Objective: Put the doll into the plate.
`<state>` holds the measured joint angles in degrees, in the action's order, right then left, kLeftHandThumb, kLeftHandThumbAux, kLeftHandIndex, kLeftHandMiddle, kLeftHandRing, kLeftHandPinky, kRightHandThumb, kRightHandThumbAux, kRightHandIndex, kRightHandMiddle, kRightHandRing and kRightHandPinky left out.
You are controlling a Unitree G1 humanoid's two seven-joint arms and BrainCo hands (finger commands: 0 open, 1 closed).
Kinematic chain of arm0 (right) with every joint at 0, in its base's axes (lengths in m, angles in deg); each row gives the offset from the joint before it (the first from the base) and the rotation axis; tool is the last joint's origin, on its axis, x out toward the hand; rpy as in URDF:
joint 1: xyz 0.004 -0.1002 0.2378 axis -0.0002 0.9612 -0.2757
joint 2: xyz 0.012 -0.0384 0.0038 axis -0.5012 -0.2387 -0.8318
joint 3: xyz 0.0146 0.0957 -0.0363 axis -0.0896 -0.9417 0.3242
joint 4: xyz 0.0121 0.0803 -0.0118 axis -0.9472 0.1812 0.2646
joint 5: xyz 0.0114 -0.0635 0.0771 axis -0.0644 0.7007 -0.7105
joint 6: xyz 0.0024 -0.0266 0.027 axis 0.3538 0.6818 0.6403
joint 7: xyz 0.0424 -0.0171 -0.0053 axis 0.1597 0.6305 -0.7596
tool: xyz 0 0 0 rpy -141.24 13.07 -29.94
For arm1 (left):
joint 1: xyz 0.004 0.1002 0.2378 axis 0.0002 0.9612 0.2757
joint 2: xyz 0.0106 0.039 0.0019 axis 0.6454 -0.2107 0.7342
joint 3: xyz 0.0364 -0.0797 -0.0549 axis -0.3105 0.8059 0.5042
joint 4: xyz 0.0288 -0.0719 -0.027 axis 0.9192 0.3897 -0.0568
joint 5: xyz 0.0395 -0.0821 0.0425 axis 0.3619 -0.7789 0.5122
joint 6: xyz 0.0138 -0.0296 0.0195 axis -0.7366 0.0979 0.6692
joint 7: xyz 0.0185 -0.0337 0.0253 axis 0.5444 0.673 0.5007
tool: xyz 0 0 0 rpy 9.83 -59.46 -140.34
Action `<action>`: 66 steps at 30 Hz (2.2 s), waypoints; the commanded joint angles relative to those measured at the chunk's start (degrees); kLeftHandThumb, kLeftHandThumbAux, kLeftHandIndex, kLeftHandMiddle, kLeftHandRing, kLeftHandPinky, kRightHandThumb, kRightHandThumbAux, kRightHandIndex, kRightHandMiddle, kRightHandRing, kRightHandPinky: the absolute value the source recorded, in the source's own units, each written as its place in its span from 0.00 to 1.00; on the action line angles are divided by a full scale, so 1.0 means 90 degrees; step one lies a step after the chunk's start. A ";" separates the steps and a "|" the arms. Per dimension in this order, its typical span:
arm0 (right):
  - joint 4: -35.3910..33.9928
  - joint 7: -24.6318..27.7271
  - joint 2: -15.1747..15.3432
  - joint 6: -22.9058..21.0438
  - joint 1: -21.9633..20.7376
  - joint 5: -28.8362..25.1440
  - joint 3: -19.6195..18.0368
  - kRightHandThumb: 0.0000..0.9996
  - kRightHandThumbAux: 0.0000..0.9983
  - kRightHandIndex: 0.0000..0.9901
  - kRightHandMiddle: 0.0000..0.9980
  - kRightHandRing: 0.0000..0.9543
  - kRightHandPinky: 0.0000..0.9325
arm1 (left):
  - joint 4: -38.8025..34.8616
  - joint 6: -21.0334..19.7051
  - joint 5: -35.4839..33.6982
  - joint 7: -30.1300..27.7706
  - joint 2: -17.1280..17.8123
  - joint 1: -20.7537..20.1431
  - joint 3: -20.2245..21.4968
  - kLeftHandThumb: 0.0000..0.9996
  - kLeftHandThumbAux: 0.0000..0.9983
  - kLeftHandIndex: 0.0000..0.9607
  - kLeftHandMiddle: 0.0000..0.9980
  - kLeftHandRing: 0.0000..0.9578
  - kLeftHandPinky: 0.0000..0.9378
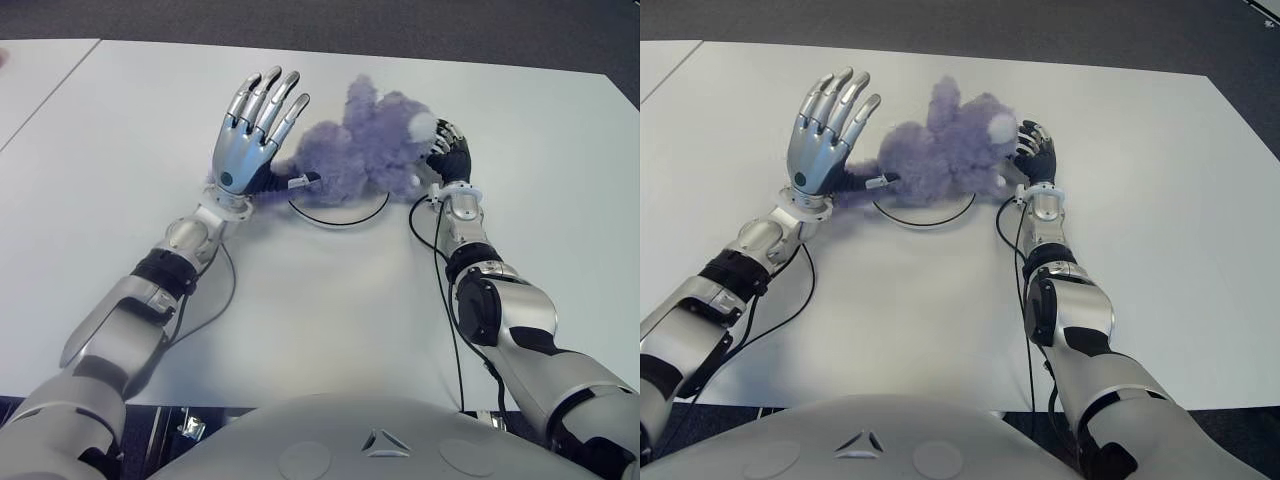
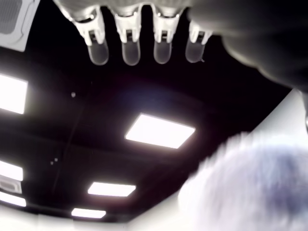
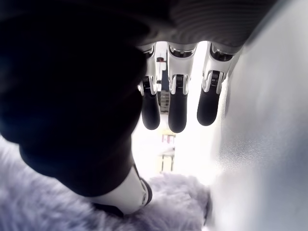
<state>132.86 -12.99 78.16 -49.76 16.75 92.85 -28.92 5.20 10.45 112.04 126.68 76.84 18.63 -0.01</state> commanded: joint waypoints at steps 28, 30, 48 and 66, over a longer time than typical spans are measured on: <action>0.0878 -0.0148 -0.0499 -0.0915 0.1251 0.0097 0.0164 0.51 0.96 0.16 0.23 0.22 0.22 | -0.0794 0.2552 -0.2869 -0.3720 0.1117 0.0578 0.1100 0.00 0.29 0.00 0.00 0.00 0.00; 0.0877 -0.0145 -0.0500 -0.0913 0.1251 0.0093 0.0168 0.52 0.96 0.15 0.23 0.22 0.22 | -0.0877 0.2515 -0.2940 -0.3890 0.1157 0.0654 0.1194 0.01 0.29 0.00 0.00 0.00 0.00; 0.0876 -0.0190 -0.0510 -0.0908 0.1257 0.0079 0.0219 0.66 0.95 0.15 0.22 0.22 0.21 | -0.0851 0.4390 -0.4198 -0.3965 0.1943 0.1358 0.3045 0.00 0.28 0.00 0.00 0.00 0.00; 0.0879 -0.0226 -0.0507 -0.0894 0.1256 0.0101 0.0269 0.57 0.94 0.15 0.21 0.21 0.23 | 0.2392 0.4903 -0.3600 -0.3017 0.1444 -0.0571 0.2953 0.00 0.41 0.00 0.00 0.00 0.00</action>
<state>133.11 -15.02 78.10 -50.38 16.67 93.21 -26.86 20.03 53.01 76.86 96.67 91.99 18.00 28.44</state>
